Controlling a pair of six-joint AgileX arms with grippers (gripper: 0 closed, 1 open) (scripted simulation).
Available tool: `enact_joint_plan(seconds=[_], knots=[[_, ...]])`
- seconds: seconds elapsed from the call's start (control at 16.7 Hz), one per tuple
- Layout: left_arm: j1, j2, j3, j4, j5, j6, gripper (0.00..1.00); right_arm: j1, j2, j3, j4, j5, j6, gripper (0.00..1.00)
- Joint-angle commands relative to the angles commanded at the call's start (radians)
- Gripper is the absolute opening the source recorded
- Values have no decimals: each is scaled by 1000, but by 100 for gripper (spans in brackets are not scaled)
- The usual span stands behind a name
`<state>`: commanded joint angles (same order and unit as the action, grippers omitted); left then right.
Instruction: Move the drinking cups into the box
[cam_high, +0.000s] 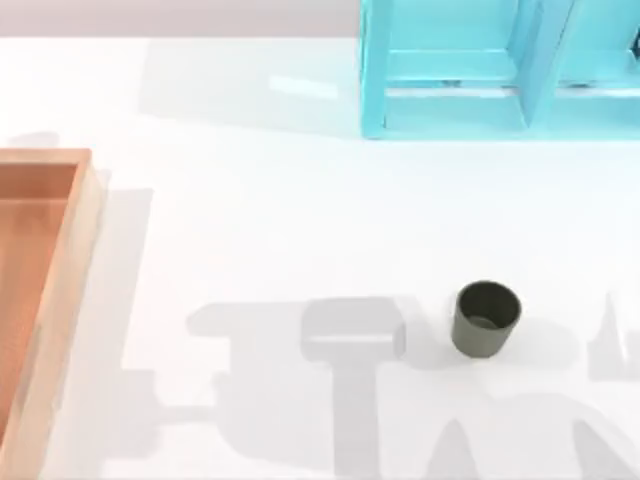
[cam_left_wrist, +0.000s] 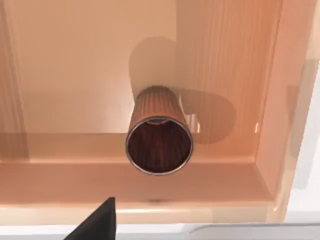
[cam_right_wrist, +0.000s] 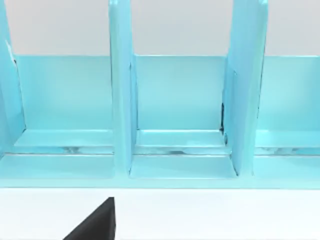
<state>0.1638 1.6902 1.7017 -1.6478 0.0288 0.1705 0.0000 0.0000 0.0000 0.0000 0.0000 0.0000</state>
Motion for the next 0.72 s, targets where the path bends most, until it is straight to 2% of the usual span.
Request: enact_joint_plan(seconds=[0.18,0.54,0.72], knots=[[-229,204,242,-16,-49,-221,100,0,0,0,0,0,0,100],[-800,630,779,-16,-170,-764,100,0,0,0,0,0,0,100],[-1048,805,991,-4,-226,-1003,100,0,0,0,0,0,0,100]])
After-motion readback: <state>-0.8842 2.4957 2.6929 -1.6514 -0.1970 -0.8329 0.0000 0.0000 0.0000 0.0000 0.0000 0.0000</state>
